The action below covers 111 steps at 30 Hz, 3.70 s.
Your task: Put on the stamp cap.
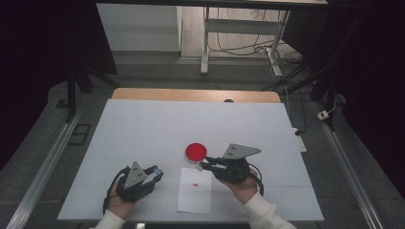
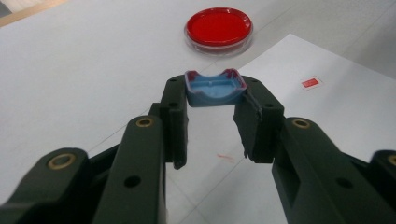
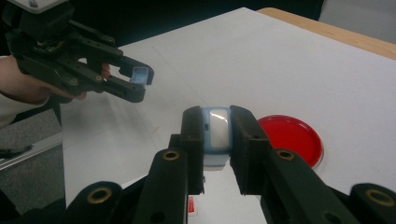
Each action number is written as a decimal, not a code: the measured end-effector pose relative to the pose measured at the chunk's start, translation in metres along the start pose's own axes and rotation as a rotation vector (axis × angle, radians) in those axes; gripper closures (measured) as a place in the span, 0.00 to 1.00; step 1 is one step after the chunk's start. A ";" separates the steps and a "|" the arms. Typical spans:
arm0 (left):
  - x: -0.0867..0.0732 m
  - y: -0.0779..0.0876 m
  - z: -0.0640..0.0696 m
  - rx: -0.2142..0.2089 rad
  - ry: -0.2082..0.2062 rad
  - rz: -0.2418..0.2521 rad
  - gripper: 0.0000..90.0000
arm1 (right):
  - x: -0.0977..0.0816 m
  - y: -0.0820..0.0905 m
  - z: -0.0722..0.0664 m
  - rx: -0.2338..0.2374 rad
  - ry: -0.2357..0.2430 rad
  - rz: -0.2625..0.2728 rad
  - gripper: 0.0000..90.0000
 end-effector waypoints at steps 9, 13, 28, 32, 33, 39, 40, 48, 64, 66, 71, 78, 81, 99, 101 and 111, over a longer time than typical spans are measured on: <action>0.006 -0.008 0.007 -0.004 -0.025 -0.001 0.72 | -0.001 -0.001 -0.001 -0.001 0.000 -0.002 0.83; 0.008 -0.011 0.010 -0.006 -0.034 -0.003 0.72 | 0.000 -0.001 -0.002 0.000 0.002 -0.001 0.83; 0.021 -0.027 0.023 -0.030 -0.075 -0.001 0.72 | 0.000 -0.001 -0.002 -0.002 0.001 0.000 0.83; 0.026 -0.034 0.026 -0.043 -0.078 0.001 0.72 | -0.001 -0.001 -0.002 -0.002 0.000 -0.002 0.83; 0.027 -0.037 0.027 -0.044 -0.084 0.000 0.72 | -0.001 -0.001 -0.001 -0.001 -0.001 -0.002 0.83; 0.038 -0.049 0.033 -0.060 -0.100 0.004 0.72 | 0.000 0.000 0.000 -0.004 -0.007 0.004 0.83; 0.040 -0.051 0.034 -0.060 -0.102 0.004 0.72 | 0.000 0.000 0.000 -0.004 -0.007 0.005 0.83; 0.048 -0.059 0.040 -0.060 -0.111 0.013 0.72 | 0.001 0.001 -0.002 -0.008 -0.004 0.011 0.83; 0.057 -0.071 0.051 -0.059 -0.130 0.012 0.72 | 0.000 -0.002 -0.004 -0.015 -0.011 0.011 0.83; 0.057 -0.071 0.052 -0.058 -0.133 0.010 0.72 | 0.000 -0.002 -0.004 -0.019 -0.015 0.012 0.83; 0.058 -0.073 0.053 -0.057 -0.134 0.012 0.72 | -0.001 -0.002 -0.004 -0.030 -0.021 0.013 0.83; 0.058 -0.073 0.054 -0.052 -0.134 0.013 0.72 | -0.002 -0.005 -0.005 -0.037 -0.034 0.006 0.83; 0.058 -0.073 0.054 -0.049 -0.134 0.014 0.72 | -0.004 -0.007 -0.006 -0.040 -0.038 0.001 0.83; 0.059 -0.072 0.055 -0.013 -0.149 0.017 0.72 | -0.005 -0.012 -0.007 -0.080 -0.120 -0.009 0.83; 0.059 -0.072 0.056 -0.011 -0.153 0.020 0.72 | -0.005 -0.012 -0.008 -0.078 -0.126 -0.015 0.83; 0.059 -0.072 0.058 0.009 -0.166 0.021 0.72 | -0.005 -0.013 -0.006 -0.067 -0.150 -0.019 0.83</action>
Point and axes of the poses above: each handheld gripper's, and its own axes: y roughly backward along the jaws, x roughly out of its top, z roughly to its right, the point moved 4 cm from there along -y, roughly forward along the jaws, and after that the axes turned 12 degrees about -y, right-handed, at the moved point
